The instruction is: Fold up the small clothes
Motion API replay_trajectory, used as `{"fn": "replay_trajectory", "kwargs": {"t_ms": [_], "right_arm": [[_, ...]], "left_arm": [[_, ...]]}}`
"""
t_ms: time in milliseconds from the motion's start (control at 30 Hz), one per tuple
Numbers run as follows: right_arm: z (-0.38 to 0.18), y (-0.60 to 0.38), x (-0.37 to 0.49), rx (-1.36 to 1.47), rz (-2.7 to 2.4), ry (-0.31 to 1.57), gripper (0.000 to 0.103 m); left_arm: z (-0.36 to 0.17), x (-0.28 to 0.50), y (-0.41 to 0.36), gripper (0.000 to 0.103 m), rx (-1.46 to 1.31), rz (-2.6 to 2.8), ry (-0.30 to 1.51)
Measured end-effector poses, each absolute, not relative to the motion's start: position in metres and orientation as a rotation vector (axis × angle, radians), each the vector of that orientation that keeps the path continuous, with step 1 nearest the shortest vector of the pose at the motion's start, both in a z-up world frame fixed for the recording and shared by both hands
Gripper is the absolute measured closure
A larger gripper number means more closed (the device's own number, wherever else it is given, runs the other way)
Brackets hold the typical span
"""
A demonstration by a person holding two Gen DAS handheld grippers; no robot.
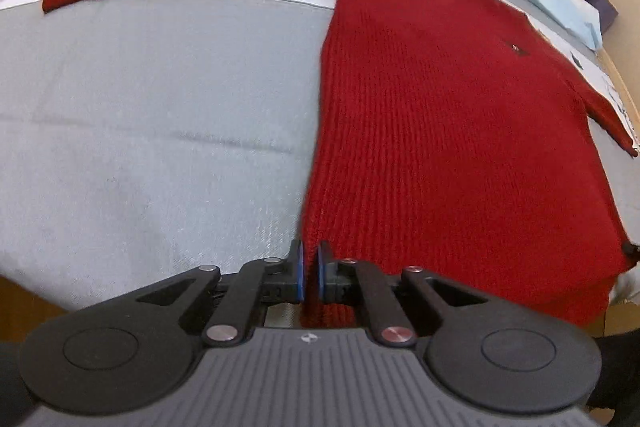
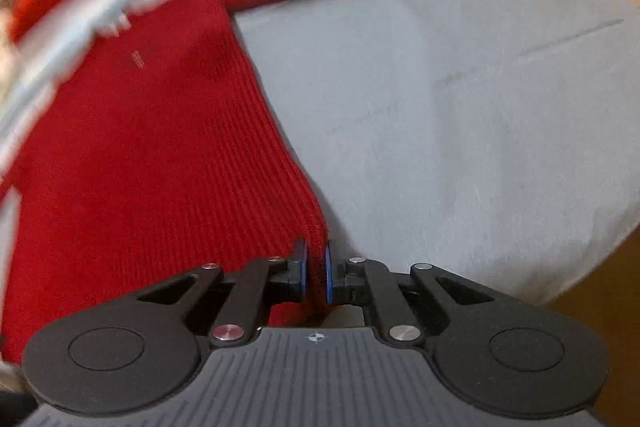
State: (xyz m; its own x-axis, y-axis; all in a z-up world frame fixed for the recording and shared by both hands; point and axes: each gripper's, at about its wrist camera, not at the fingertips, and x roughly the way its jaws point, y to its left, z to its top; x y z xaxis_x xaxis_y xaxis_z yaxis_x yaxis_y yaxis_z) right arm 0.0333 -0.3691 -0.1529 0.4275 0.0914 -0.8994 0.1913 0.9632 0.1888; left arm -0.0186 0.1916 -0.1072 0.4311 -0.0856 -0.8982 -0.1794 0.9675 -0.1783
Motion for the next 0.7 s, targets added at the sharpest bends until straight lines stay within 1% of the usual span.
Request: {"fn": "replay_trajectory", "kwargs": {"t_ms": [100,133,167,233,300,333,400,433,500,567,700], "right_arm": [[-0.140,-0.358,0.030,0.199,-0.074,1.049,0.092],[-0.133,-0.355,0.027,0.183,-0.085,1.005,0.087],[-0.129,-0.354,0.026,0.172,-0.088,0.978,0.078],[-0.128,-0.355,0.027,0.184,-0.065,0.967,0.068],[-0.137,-0.359,0.029,0.218,-0.037,1.021,0.064],[-0.145,-0.361,0.037,0.227,-0.028,1.082,0.061],[-0.161,-0.356,0.045,0.172,-0.060,1.177,0.060],[-0.162,-0.355,0.045,0.149,-0.078,1.184,0.059],[-0.153,-0.354,0.048,0.192,-0.053,1.146,0.059],[-0.149,-0.353,0.048,0.205,-0.046,1.123,0.057],[-0.156,-0.344,0.051,0.141,-0.069,1.167,0.057]], "left_arm": [[-0.092,-0.022,0.182,0.093,-0.209,0.041,1.041],[-0.090,-0.023,0.178,0.093,-0.180,0.034,1.024],[-0.090,-0.023,0.175,0.093,-0.169,0.024,1.018],[-0.094,-0.022,0.171,0.093,-0.178,-0.002,1.028],[-0.103,-0.018,0.171,0.093,-0.178,-0.001,1.062],[-0.111,-0.015,0.169,0.093,-0.177,0.003,1.097],[-0.128,-0.006,0.166,0.093,-0.175,0.006,1.192],[-0.130,-0.007,0.166,0.093,-0.170,0.014,1.185],[-0.123,-0.007,0.163,0.092,-0.156,0.005,1.156],[-0.118,-0.010,0.158,0.090,-0.141,-0.020,1.116],[-0.136,-0.012,0.151,0.090,-0.120,-0.019,1.181]]}}
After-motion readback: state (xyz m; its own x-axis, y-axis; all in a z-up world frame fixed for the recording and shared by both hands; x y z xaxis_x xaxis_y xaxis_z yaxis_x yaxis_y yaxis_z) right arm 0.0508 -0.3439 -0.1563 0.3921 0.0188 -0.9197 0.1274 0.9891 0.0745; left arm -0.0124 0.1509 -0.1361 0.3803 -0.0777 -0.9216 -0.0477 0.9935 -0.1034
